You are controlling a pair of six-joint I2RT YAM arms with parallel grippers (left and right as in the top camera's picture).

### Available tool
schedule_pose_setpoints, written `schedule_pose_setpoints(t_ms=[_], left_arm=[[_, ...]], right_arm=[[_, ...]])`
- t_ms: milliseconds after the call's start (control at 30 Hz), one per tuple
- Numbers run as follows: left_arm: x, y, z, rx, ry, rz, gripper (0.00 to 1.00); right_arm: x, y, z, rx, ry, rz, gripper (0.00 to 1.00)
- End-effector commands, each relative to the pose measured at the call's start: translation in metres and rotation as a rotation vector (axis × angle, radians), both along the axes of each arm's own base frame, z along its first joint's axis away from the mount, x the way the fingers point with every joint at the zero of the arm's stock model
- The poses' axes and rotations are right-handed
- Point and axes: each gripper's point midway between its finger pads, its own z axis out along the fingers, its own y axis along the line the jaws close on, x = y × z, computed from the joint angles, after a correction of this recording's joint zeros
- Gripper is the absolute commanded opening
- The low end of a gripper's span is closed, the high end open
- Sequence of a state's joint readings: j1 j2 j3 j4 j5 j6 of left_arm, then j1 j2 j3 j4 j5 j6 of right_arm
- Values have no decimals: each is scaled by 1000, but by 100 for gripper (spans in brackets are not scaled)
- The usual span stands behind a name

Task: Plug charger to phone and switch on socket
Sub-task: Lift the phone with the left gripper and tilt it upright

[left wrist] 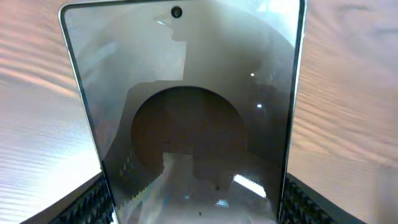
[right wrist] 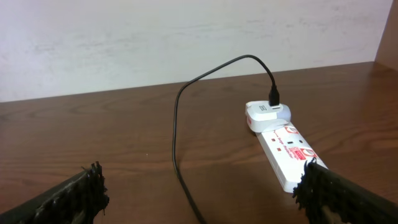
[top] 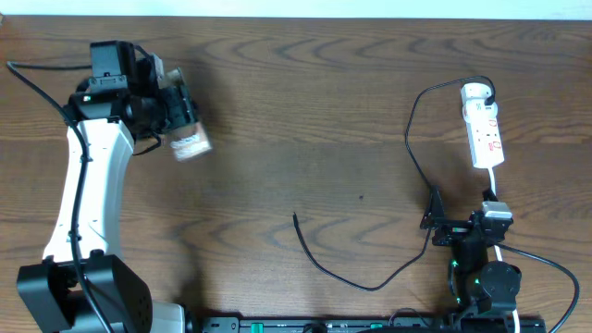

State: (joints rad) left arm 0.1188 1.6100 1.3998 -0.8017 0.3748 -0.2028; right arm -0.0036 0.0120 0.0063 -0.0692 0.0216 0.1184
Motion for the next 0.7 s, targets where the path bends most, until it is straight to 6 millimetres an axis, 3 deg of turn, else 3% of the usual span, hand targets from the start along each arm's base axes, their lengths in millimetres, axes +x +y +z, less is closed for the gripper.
schedule_pose_setpoints(t_ms=[0, 133, 333, 667], left_arm=[[-6, -46, 39, -404, 11, 3, 7], [-14, -63, 66, -683, 67, 18, 7], [-22, -65, 98, -1013, 232, 136, 7], [-23, -59, 104, -1078, 275, 182, 7]], right_arm=[[0, -1, 0, -4, 0, -6, 99], [0, -1, 0, -4, 0, -6, 99], [0, -1, 0, -4, 0, -6, 99], [0, -1, 0, -4, 0, -6, 99]])
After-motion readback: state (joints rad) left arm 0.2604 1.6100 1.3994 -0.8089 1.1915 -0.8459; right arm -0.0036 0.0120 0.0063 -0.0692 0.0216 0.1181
